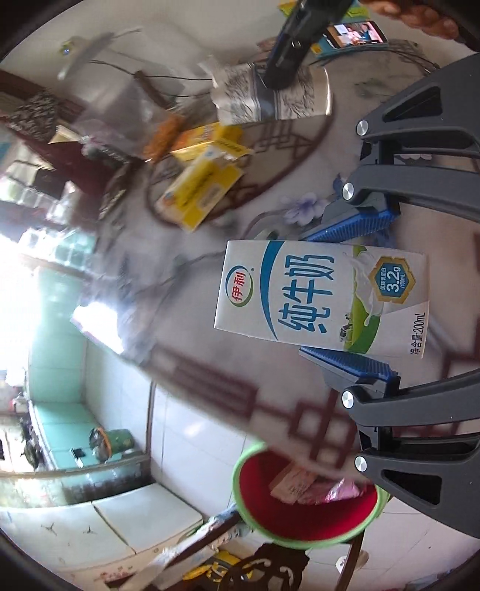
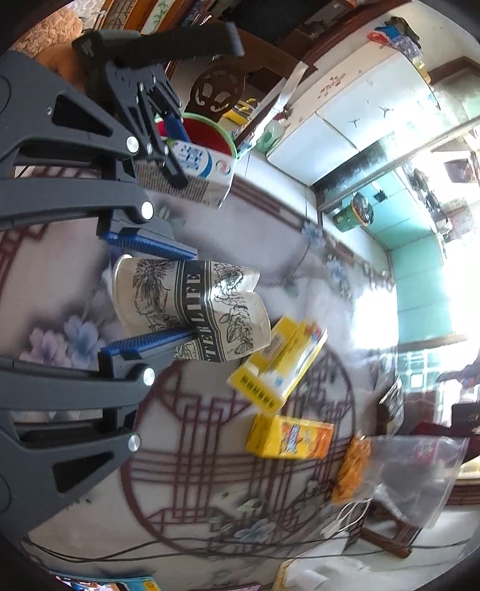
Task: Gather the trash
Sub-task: 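Carry the paper cup and white milk carton over the red bucket with both grippers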
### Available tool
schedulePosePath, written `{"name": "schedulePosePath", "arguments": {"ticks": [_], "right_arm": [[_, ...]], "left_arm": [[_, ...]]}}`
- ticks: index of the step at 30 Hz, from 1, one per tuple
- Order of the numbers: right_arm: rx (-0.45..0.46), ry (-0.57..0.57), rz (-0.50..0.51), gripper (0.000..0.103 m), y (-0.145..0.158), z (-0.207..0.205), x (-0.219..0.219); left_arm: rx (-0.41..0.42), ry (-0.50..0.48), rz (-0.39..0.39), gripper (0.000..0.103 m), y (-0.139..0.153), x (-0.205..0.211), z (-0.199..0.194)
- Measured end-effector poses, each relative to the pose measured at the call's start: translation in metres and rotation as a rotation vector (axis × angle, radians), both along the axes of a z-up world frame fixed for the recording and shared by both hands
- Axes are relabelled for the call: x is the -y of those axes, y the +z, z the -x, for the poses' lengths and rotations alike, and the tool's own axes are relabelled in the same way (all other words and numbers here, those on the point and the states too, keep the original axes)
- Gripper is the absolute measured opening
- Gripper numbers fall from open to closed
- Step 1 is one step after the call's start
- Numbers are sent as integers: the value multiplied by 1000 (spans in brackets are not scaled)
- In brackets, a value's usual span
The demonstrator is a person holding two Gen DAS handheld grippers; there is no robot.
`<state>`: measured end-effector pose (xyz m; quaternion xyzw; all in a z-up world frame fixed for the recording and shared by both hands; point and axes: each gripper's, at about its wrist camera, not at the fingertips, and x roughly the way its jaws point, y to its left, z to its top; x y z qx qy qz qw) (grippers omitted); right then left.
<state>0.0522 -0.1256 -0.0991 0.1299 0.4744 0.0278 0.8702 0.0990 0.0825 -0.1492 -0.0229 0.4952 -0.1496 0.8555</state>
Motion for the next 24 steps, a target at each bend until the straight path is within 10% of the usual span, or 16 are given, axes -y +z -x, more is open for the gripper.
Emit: {"name": "schedulePosePath", "arguments": {"ticks": [24], "right_arm": [[42, 234, 21, 37, 13, -40, -172]], "left_arm": [[40, 290, -8, 52, 8, -192, -7]]}}
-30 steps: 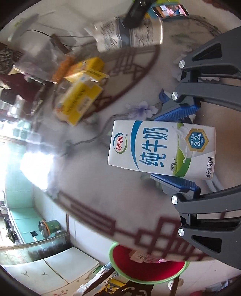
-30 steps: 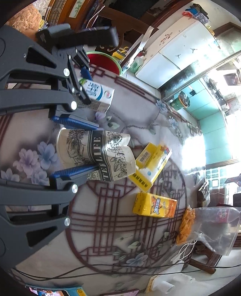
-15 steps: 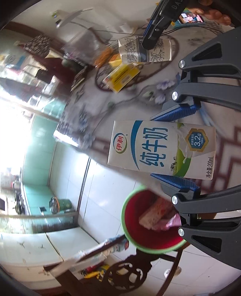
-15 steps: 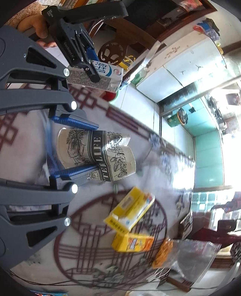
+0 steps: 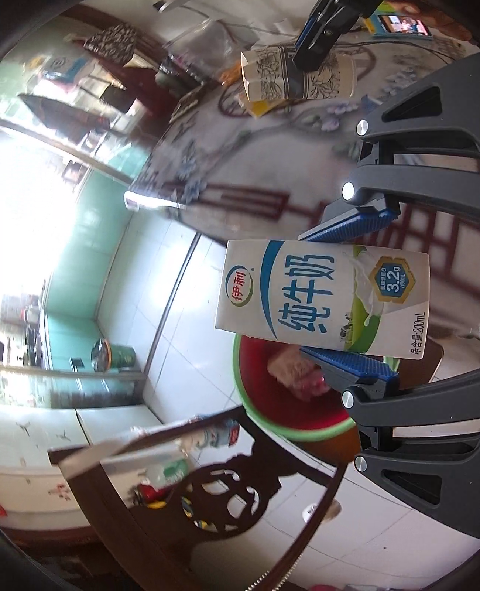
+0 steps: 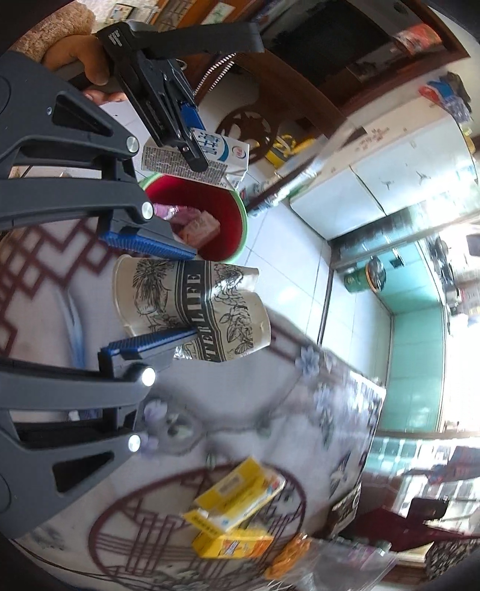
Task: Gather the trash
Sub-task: 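Carry the paper cup and white milk carton over the red bucket with both grippers, then open both grippers to drop the cup and milk carton into the bucket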
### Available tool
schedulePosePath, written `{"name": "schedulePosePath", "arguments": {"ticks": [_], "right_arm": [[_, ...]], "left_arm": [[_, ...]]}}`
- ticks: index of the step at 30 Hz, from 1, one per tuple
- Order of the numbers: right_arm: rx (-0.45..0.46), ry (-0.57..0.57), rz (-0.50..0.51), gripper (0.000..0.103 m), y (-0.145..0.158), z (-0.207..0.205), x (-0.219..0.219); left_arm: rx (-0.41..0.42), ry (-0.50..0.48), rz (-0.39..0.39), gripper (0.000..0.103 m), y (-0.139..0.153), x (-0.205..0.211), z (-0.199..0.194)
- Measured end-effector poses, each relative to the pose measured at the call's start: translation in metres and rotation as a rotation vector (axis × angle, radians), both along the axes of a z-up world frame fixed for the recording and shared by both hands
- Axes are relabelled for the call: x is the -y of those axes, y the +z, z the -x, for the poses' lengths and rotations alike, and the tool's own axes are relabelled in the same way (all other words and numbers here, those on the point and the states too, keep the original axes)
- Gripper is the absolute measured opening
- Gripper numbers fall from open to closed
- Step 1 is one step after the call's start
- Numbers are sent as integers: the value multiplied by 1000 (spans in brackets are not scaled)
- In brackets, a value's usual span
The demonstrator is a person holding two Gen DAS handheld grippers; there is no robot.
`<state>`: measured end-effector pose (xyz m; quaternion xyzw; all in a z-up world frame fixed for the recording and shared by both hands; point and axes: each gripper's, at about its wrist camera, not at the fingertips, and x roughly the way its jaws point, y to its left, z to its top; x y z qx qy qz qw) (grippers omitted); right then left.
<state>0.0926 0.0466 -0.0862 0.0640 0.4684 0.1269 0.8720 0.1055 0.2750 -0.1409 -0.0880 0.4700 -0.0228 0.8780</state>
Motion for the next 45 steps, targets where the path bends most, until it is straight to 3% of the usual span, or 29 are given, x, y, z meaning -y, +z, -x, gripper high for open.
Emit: {"name": "schedulePosePath", "arguments": {"ticks": [14, 42, 45], "right_arm": [[-38, 141, 10, 37, -13, -26, -71], [-101, 236, -31, 38, -31, -53, -117], [-100, 239, -42, 46, -32, -53, -118]], "left_arm": [[-42, 92, 2, 52, -20, -51, -10], [-135, 96, 29, 52, -55, -76, -43], [-139, 98, 15, 54, -57, -76, -45]]}}
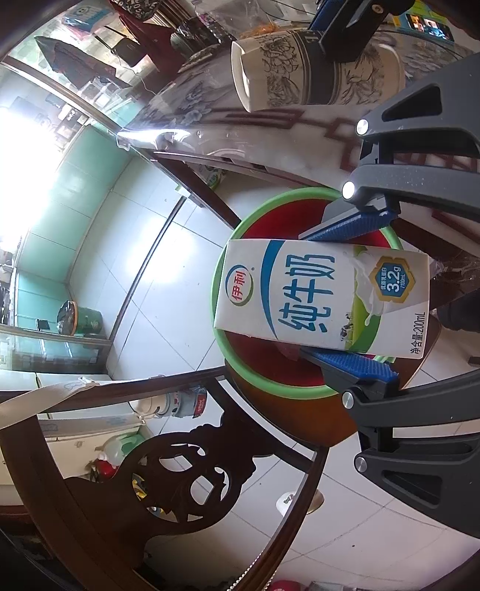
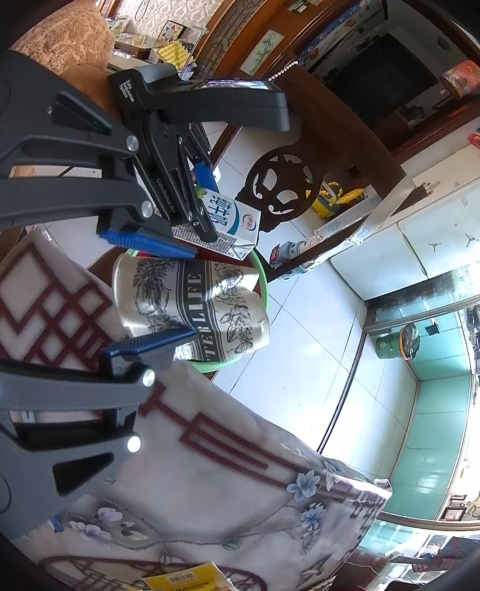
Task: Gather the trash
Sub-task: 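Open both grippers to drop the cup and milk carton into the bucket, then grasp the yellow juice box with the right gripper while the left grasps the yellow medicine box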
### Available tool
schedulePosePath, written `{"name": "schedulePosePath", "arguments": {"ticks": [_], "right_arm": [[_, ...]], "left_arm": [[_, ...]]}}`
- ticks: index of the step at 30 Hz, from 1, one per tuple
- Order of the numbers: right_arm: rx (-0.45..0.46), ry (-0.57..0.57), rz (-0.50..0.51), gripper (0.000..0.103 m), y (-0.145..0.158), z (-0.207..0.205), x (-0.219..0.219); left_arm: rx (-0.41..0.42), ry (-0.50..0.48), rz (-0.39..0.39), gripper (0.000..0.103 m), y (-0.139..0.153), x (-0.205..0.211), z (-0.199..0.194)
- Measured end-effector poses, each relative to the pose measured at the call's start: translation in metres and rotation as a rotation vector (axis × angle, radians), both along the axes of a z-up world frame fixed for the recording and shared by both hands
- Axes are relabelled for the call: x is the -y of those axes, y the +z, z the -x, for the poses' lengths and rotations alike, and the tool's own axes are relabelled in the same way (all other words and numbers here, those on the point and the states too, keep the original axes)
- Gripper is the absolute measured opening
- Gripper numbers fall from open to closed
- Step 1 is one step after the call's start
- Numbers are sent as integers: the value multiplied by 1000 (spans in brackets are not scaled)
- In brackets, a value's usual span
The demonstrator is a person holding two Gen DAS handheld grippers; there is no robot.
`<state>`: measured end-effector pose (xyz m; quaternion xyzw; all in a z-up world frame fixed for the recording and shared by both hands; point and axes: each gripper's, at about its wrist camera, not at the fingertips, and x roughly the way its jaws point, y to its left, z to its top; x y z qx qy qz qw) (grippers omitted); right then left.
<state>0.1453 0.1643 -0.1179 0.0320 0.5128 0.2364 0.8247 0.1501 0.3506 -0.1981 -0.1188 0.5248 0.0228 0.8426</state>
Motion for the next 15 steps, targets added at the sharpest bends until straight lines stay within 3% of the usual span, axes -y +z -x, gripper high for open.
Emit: {"name": "schedulePosePath", "arguments": {"ticks": [1, 2, 3, 15], "right_arm": [[2, 0, 3, 63, -1, 0, 0], [20, -9, 7, 66, 1, 3, 1], [29, -7, 4, 66, 3, 4, 2], [29, -122, 10, 66, 6, 16, 52]], "left_arm": [[-2, 2, -5, 58, -1, 0, 0], [0, 8, -7, 67, 0, 0, 0], [8, 14, -6, 71, 1, 0, 0], [48, -43, 33, 72, 17, 36, 2]]}}
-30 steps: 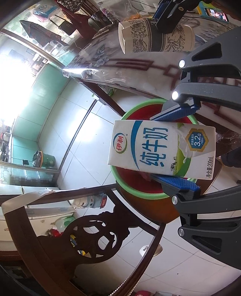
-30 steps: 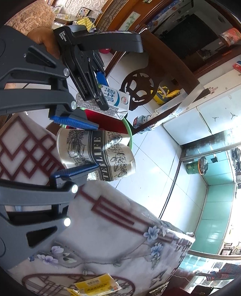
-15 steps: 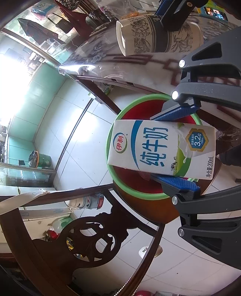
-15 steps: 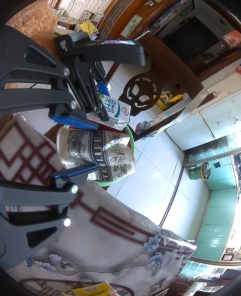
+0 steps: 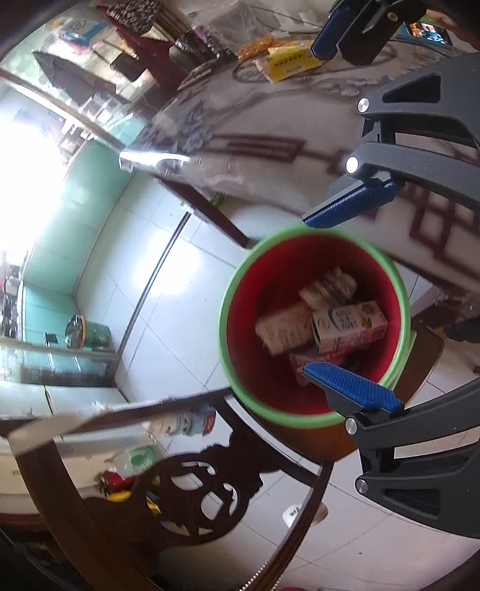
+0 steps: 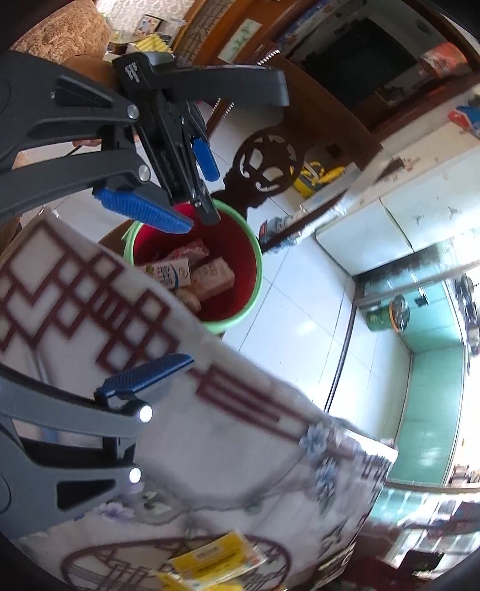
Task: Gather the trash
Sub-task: 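Grasp the yellow juice box with the right gripper while the left grasps the yellow medicine box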
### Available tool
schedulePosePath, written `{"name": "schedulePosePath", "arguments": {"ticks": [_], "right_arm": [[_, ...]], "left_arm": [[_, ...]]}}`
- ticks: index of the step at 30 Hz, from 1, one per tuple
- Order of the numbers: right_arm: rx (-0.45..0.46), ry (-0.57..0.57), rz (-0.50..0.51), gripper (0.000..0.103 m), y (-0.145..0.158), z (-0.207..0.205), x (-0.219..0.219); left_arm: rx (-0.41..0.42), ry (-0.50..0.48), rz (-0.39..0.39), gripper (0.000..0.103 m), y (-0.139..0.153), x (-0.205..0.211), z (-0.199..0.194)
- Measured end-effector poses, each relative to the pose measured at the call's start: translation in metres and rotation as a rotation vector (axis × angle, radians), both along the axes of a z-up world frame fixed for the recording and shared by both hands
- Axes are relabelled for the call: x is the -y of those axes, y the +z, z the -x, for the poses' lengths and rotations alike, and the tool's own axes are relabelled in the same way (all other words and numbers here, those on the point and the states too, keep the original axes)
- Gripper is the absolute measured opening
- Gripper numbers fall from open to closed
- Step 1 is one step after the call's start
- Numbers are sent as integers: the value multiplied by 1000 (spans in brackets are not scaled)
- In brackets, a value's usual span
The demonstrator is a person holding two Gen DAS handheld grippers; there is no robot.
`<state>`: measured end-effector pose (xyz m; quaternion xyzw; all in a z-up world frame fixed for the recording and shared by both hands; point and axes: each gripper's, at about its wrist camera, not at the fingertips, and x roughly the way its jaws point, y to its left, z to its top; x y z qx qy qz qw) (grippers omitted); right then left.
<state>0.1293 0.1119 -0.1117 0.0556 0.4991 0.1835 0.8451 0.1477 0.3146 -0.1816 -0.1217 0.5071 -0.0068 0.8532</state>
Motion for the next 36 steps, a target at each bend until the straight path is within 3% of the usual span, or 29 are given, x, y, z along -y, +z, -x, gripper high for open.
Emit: {"name": "schedulePosePath", "arguments": {"ticks": [8, 18, 28, 31, 36], "right_arm": [[11, -158, 20, 68, 4, 18, 85], [24, -396, 59, 72, 0, 38, 256], [-43, -656, 36, 74, -46, 35, 434], [-68, -679, 15, 75, -58, 19, 461], [-53, -622, 3, 81, -66, -24, 460]], "left_arm": [[30, -86, 14, 72, 16, 69, 3], [47, -141, 12, 72, 33, 184, 25], [32, -157, 6, 73, 38, 281, 57], [21, -160, 2, 73, 38, 305, 60], [22, -148, 9, 74, 44, 332, 52]]}}
